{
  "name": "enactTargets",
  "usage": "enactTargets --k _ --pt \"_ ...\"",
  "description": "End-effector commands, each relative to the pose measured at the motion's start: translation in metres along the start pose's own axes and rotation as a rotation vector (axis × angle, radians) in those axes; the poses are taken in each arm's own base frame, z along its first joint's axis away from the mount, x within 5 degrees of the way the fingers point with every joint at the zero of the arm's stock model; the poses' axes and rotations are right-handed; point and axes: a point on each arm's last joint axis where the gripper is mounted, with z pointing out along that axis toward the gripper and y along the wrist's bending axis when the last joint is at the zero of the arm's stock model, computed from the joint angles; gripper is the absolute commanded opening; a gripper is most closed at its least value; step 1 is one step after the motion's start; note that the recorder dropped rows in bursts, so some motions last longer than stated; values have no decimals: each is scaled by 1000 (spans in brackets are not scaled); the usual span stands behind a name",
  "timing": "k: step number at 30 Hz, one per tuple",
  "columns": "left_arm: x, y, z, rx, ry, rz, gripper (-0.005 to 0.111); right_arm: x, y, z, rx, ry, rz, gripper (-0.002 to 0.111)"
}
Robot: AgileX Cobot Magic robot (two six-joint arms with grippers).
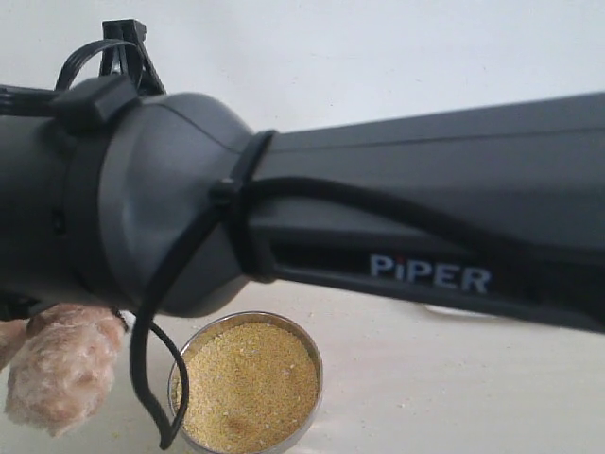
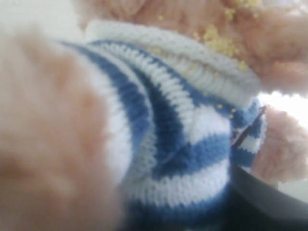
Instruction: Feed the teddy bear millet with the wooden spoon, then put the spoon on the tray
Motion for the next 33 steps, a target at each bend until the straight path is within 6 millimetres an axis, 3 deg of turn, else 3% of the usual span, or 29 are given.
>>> enactTargets --k 1,9,16,18,29,33 --pt "-3 -1 -1 9 -20 -6 5 2 3 -4 -74 -5 -20 0" --pt "-3 -1 -1 5 -20 8 5 10 -7 -13 -113 -24 27 0" --pt "-3 -1 -1 5 -20 8 5 79 -64 -32 -463 -120 314 0" --pt "-3 -1 -1 7 -18 8 5 87 -70 -34 -507 -136 368 0" --pt "-3 -1 -1 12 -17 5 5 85 -66 -35 -568 -151 395 0" --pt "-3 -2 -1 16 -21 0 5 80 -62 -28 -507 -127 314 0"
